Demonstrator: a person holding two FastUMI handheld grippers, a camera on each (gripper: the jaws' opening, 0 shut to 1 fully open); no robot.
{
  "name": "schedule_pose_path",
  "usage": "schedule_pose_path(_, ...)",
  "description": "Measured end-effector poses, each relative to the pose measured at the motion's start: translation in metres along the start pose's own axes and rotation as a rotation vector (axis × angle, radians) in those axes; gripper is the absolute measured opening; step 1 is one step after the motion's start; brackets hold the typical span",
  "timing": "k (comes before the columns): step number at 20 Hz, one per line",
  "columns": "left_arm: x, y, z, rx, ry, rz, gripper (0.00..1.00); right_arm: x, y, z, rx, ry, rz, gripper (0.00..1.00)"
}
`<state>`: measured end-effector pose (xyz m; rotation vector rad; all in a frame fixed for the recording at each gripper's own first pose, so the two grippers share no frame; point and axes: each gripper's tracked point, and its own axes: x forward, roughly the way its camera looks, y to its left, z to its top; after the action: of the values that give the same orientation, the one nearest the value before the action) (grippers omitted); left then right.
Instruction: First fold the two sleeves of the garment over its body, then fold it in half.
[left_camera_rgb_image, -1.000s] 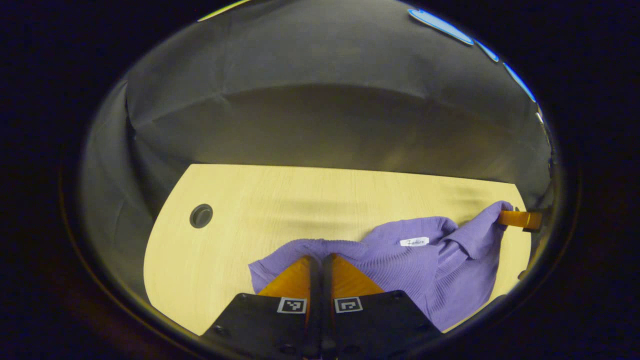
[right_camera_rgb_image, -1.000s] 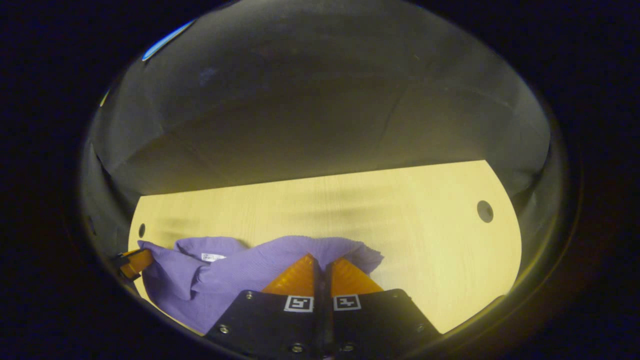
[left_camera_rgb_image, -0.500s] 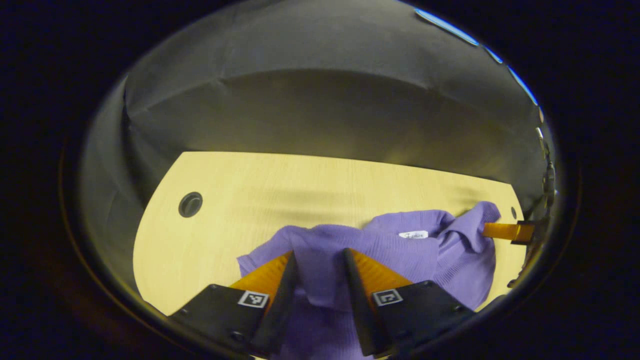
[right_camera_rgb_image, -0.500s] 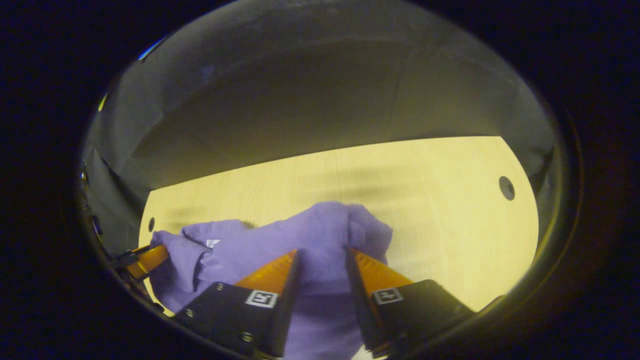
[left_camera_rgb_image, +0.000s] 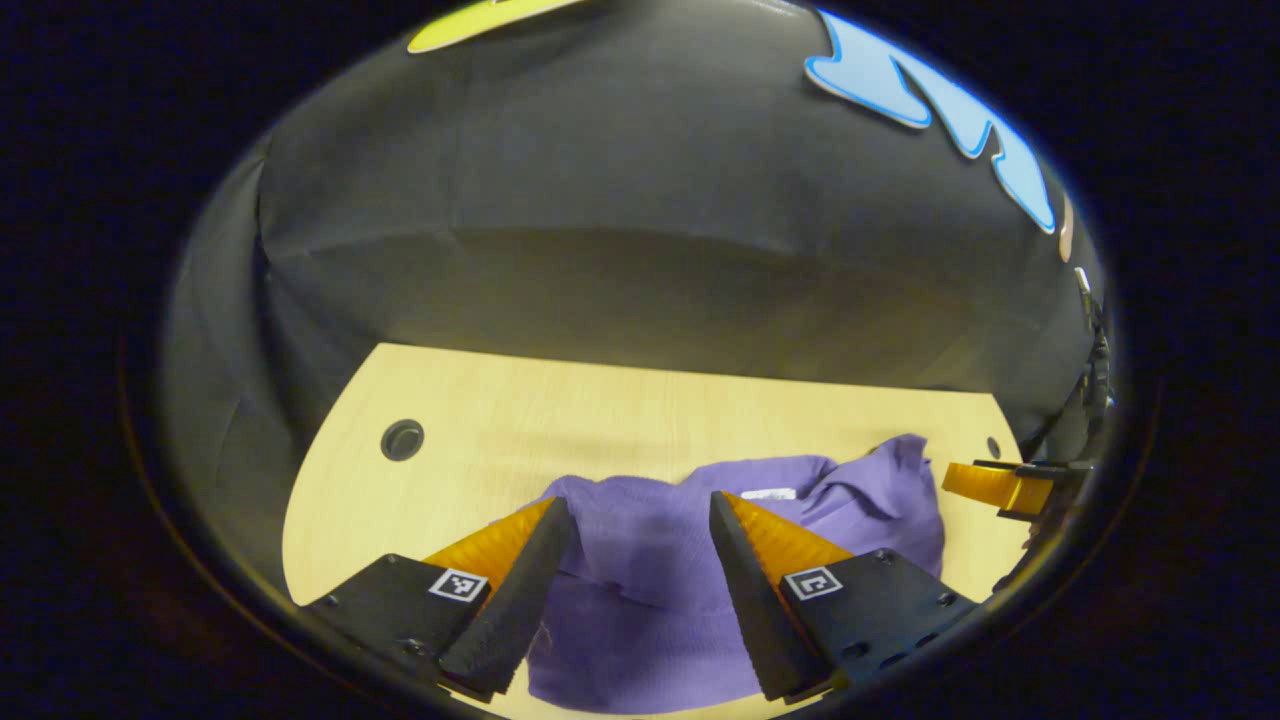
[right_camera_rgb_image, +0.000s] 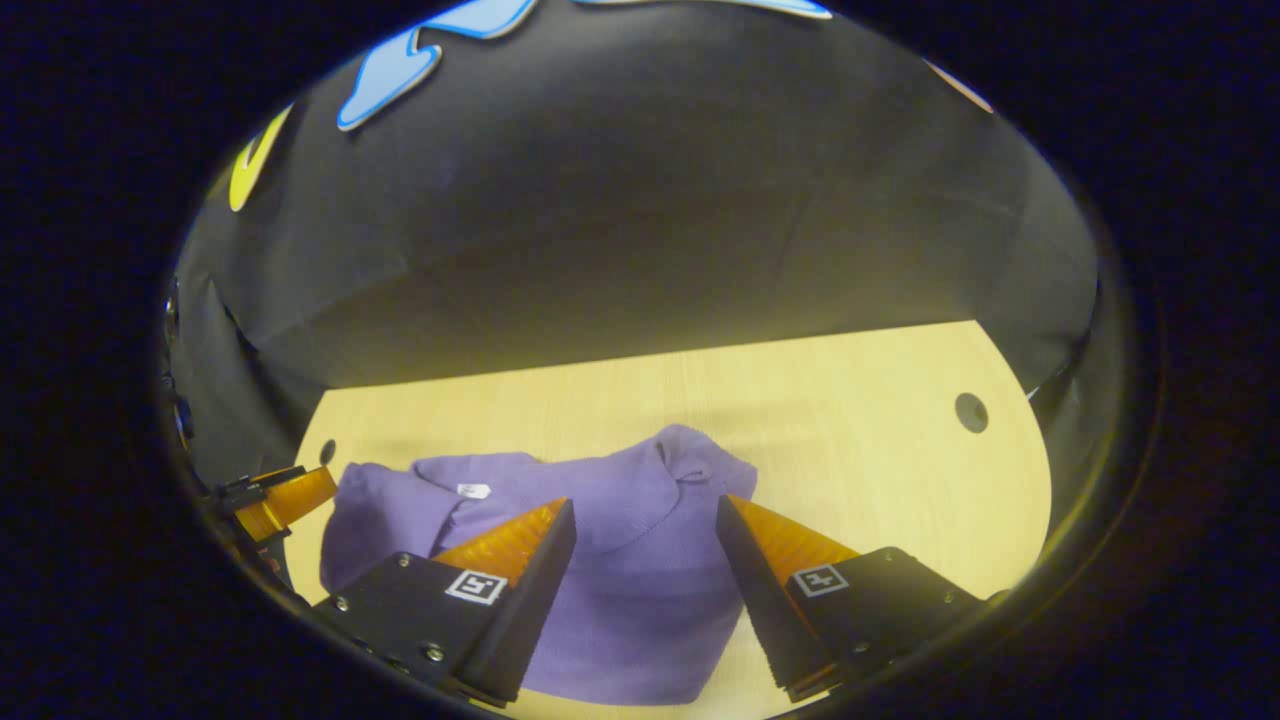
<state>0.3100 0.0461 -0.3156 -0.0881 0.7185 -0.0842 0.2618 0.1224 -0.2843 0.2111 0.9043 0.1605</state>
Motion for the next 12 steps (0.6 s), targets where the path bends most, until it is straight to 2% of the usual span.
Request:
schedule_pose_path(3,-0.035,-0.007,0.024,-0.008,-0.075,-0.012,0.89,-0.035,0.004,0.016,0.005,-0.075,0.011,0.88)
schedule_pose_path(4,-0.048,-0.008,0.030,-0.002,-0.097,-0.012,0.92,-0.048,0.007,0.020,0.008,-0.097,0.017,0.88)
schedule_pose_path(6,-0.075,-0.014,0.042,0.018,-0.138,-0.014,0.92,-0.074,0.007,0.027,0.015,-0.141,0.026,0.88)
schedule_pose_path(7,-0.089,-0.017,0.046,0.028,-0.159,-0.015,0.89,-0.088,0.007,0.032,0.016,-0.167,0.027,0.88)
schedule_pose_path(12,-0.185,-0.032,0.059,0.076,-0.291,-0.033,0.89,-0.172,0.010,0.045,-0.015,-0.325,0.026,0.88)
